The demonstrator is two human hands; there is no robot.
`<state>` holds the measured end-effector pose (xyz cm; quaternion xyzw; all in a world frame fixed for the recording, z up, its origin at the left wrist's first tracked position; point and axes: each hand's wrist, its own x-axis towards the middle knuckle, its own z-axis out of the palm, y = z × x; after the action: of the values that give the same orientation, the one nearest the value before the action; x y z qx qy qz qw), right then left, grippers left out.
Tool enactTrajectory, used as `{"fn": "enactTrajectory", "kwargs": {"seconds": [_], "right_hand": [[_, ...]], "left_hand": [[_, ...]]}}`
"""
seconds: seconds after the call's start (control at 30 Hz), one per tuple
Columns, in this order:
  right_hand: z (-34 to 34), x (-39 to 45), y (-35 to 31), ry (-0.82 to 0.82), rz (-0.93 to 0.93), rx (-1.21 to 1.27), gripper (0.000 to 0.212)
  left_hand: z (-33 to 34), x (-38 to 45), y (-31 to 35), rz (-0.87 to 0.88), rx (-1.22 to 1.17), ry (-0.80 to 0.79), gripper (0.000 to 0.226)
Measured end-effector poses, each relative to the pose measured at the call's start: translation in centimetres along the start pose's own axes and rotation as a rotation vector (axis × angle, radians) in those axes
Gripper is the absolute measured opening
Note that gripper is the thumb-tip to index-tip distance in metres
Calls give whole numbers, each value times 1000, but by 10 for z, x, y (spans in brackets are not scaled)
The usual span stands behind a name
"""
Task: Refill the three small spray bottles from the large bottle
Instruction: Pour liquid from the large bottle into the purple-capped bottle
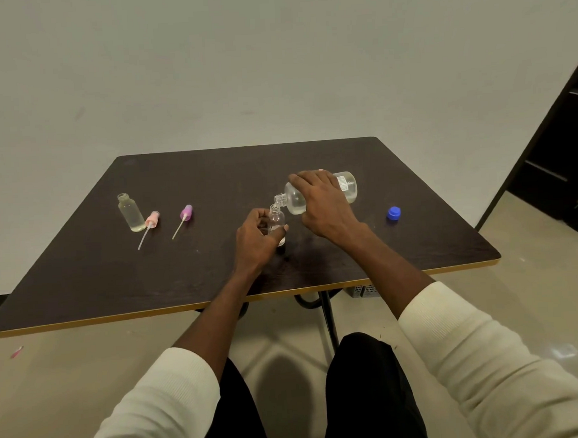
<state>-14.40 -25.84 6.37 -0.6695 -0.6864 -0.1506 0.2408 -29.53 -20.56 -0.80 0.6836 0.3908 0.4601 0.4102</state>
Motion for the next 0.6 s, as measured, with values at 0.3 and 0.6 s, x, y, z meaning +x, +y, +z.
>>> {"fn": "enactTrajectory", "kwargs": {"seconds": [0.3, 0.6], "right_hand": [[0, -1, 0, 1, 3, 3, 71], [-2, -1, -2, -3, -1, 0, 72]], "left_hand": [[0, -1, 1, 5, -1, 3, 30], [0, -2, 3, 8, 5, 7, 29]]}}
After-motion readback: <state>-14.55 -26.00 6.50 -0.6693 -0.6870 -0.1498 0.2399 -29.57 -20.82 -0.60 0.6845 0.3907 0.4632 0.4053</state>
